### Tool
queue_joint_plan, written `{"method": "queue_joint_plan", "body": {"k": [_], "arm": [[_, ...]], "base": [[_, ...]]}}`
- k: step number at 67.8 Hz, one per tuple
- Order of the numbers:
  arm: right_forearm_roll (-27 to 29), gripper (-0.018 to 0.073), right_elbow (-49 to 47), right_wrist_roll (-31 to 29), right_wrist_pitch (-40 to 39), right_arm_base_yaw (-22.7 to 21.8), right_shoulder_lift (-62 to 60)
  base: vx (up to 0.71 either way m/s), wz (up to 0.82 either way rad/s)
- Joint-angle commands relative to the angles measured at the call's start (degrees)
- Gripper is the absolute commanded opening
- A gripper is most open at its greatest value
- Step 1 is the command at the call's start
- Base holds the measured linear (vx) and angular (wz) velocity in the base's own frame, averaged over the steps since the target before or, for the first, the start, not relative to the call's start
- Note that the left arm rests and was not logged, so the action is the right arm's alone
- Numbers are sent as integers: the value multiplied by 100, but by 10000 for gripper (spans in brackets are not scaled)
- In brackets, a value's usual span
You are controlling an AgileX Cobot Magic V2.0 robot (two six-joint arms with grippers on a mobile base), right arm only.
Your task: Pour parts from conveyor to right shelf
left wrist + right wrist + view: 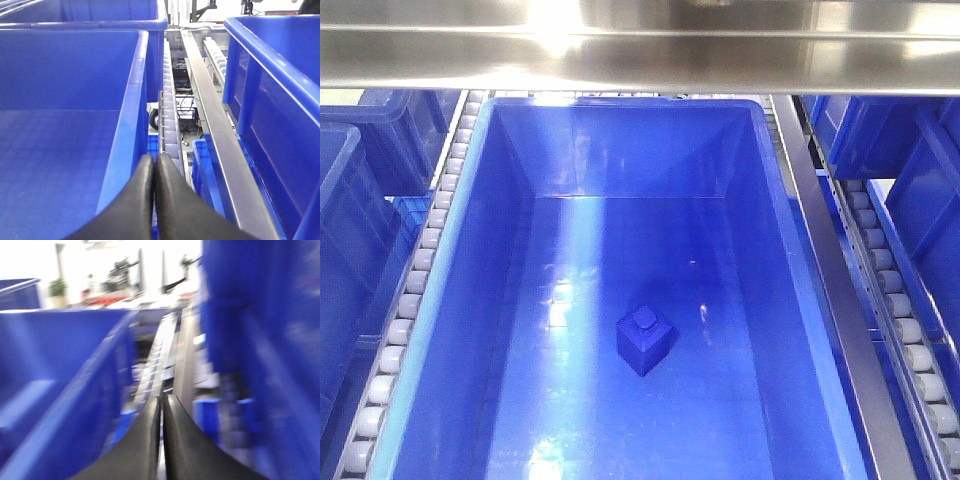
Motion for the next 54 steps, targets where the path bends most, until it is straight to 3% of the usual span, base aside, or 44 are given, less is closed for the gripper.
{"method": "queue_joint_plan", "body": {"k": [1, 16, 54], "arm": [[-121, -8, -146, -49, -38, -218, -181], [-121, -8, 322, -49, -225, -226, -345], [-121, -8, 307, -49, -186, -290, -345]], "base": [[0, 0], [0, 0], [0, 0]]}}
